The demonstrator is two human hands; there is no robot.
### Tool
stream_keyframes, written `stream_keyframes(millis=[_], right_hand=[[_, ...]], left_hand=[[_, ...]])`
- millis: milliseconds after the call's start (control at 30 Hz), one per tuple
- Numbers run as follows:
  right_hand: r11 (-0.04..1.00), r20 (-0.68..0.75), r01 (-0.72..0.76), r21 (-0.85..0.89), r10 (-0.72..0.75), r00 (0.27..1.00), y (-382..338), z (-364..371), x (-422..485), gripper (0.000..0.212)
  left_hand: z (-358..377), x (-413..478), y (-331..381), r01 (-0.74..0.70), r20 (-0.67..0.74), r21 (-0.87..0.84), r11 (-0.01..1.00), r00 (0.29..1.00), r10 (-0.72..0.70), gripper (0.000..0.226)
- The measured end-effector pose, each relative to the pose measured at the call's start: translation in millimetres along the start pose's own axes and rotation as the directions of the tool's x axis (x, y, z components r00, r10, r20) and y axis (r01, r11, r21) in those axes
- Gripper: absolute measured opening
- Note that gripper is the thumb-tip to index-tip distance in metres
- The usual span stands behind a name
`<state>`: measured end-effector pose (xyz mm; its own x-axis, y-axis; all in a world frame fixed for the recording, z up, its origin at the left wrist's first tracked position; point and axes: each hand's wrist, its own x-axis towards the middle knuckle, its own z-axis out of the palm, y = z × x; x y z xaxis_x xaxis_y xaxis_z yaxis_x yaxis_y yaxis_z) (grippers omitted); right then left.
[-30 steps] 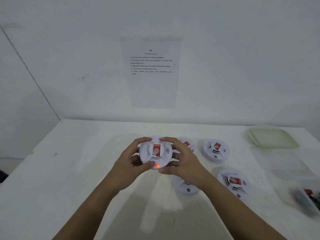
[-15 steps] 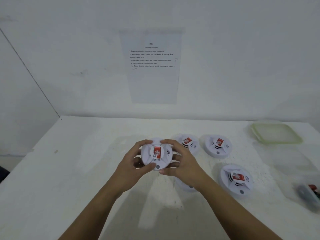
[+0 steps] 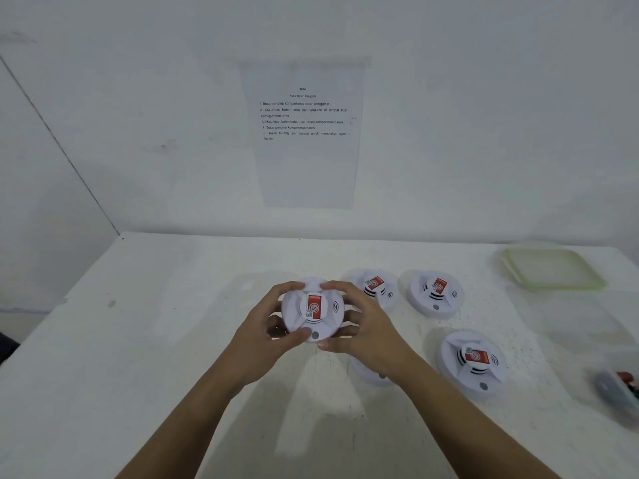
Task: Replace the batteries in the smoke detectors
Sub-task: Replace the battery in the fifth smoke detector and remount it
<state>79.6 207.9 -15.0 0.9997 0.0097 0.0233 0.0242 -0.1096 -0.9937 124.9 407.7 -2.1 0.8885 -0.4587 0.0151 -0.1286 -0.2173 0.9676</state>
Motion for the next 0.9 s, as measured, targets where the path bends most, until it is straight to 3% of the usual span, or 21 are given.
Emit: stream_keyframes(millis=[567,900], right_hand=[[0.993,0.000,0.025,-0.116,-0.025,1.000,-0.6,-3.7,7.3,0.072],[0.865,0.059,0.091,-0.493,-0.071,0.996,10.9,-3.4,34.5,0.072]], left_hand=[[-1.0,7.9,-10.8,-0.004,-0.028,0.056,0.998,1.000,0.005,0.061],[-10.7,28.5,-31.0,0.022,-0.042,0.250,0.968,0.999,-0.012,0.054]])
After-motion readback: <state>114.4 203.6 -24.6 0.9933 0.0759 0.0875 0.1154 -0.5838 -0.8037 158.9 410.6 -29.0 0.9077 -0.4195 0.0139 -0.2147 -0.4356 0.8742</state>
